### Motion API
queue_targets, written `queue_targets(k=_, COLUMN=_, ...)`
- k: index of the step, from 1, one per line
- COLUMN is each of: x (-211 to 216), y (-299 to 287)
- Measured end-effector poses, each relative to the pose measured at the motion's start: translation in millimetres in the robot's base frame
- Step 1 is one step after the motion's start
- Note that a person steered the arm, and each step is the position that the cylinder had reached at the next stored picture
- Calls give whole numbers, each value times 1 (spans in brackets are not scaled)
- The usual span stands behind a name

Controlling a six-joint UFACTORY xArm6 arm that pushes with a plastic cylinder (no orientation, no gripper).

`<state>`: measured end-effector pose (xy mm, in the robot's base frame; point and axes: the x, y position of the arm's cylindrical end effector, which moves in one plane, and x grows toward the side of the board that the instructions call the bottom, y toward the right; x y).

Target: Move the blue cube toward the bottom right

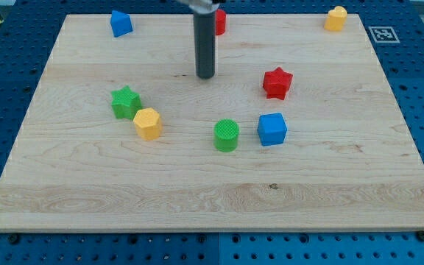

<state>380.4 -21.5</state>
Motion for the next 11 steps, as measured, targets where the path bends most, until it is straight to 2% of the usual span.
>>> queue_targets(k=1, x=50, y=5)
queue_targets(k=3, x=94, y=50)
queue_targets(k=4, x=99, y=76)
queue_targets(k=6, x=72, y=75)
queue_targets(k=8, x=86, y=122)
queue_targets(k=11, x=114, y=145)
